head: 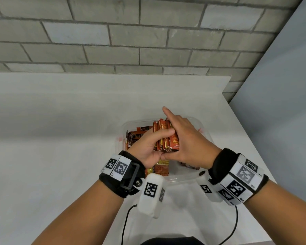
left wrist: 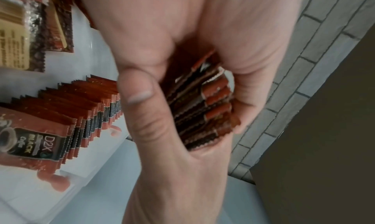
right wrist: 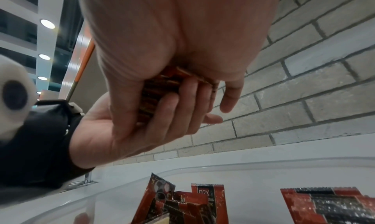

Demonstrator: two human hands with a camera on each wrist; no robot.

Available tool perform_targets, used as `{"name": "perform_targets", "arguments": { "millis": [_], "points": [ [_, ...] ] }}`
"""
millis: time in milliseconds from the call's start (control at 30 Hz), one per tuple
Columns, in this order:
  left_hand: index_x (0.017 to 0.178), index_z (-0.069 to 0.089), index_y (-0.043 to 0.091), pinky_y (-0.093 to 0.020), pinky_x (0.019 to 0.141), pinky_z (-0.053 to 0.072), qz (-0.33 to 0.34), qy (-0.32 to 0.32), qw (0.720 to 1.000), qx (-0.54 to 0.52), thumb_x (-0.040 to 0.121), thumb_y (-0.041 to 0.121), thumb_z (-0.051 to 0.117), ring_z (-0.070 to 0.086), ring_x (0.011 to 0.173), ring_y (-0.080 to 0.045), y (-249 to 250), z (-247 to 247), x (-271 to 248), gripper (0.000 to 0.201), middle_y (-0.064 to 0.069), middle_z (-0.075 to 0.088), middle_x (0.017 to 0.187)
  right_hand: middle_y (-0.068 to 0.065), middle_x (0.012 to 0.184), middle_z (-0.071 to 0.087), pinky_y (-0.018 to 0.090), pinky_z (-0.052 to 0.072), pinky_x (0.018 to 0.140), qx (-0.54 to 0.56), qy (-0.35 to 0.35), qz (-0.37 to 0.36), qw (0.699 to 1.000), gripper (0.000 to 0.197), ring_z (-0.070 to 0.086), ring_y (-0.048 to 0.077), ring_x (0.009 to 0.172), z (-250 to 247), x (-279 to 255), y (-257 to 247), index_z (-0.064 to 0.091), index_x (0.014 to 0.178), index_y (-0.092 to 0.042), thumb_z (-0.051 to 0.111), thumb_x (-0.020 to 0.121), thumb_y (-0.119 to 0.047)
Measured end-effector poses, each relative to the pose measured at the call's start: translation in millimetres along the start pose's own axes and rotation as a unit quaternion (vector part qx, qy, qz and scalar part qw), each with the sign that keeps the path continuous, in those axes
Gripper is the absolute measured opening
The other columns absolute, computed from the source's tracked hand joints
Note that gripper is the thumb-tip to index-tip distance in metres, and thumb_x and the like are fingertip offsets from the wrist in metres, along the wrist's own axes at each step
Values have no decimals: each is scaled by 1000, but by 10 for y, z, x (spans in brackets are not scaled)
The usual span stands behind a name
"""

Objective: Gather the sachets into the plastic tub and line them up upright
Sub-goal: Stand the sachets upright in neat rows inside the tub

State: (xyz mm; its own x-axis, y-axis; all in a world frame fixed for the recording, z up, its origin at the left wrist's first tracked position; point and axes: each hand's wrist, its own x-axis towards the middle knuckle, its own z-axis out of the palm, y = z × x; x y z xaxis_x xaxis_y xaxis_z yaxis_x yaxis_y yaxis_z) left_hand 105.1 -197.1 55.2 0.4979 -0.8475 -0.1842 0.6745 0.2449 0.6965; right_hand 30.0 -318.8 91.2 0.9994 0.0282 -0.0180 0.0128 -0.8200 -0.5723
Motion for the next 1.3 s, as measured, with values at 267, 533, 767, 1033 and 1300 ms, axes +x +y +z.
{"name": "perform_targets", "arguments": {
  "millis": [267, 533, 767, 1033, 1300],
  "points": [
    [124, 60, 15, -41, 82, 54, 16, -36, 998, -42, 66, 5, 61, 66, 94, -26, -36, -49, 13, 59, -14, 67, 107, -11, 131, 41, 20, 37, 101, 152, 101, 43, 982, 65, 40, 3, 121, -212, -131, 145, 30, 139, -47, 65, 83, -44],
    [115, 62, 15, -35, 76, 57, 33, 40, 999, 15, 79, 28, 68, 69, 87, -23, -2, -57, 71, 39, -11, 71, 99, 0, 86, 65, 29, 50, 74, 217, 210, 101, 948, 19, 62, 23, 80, -246, -168, 222, 61, 88, -30, 71, 83, -15],
    [106, 67, 12, -36, 76, 54, 43, 41, 998, -36, 83, 20, 66, 67, 85, -22, -24, -40, 41, 24, -12, 69, 96, -8, 103, 55, 15, 41, 89, 97, 153, -16, 983, 15, 53, 8, 102, -46, -198, 145, 67, 84, -21, 77, 75, -27],
    [120, 60, 11, -34, 74, 56, 36, 20, 998, 43, 70, 0, 59, 67, 84, -25, -29, -49, -19, 51, -11, 70, 95, -10, 117, 56, 6, 38, 81, 61, 127, 43, 989, 37, 53, 3, 104, -208, -164, 168, 56, 124, -28, 65, 88, -28],
    [115, 58, 14, -32, 75, 57, 43, 61, 990, 118, 76, 13, 64, 69, 83, -20, 40, -41, -92, 40, -4, 70, 90, -6, 85, 66, 12, 45, 68, 82, 82, 122, 986, 22, 59, 6, 74, -334, -257, 293, 63, 104, -27, 70, 85, -19]
  ]
}}
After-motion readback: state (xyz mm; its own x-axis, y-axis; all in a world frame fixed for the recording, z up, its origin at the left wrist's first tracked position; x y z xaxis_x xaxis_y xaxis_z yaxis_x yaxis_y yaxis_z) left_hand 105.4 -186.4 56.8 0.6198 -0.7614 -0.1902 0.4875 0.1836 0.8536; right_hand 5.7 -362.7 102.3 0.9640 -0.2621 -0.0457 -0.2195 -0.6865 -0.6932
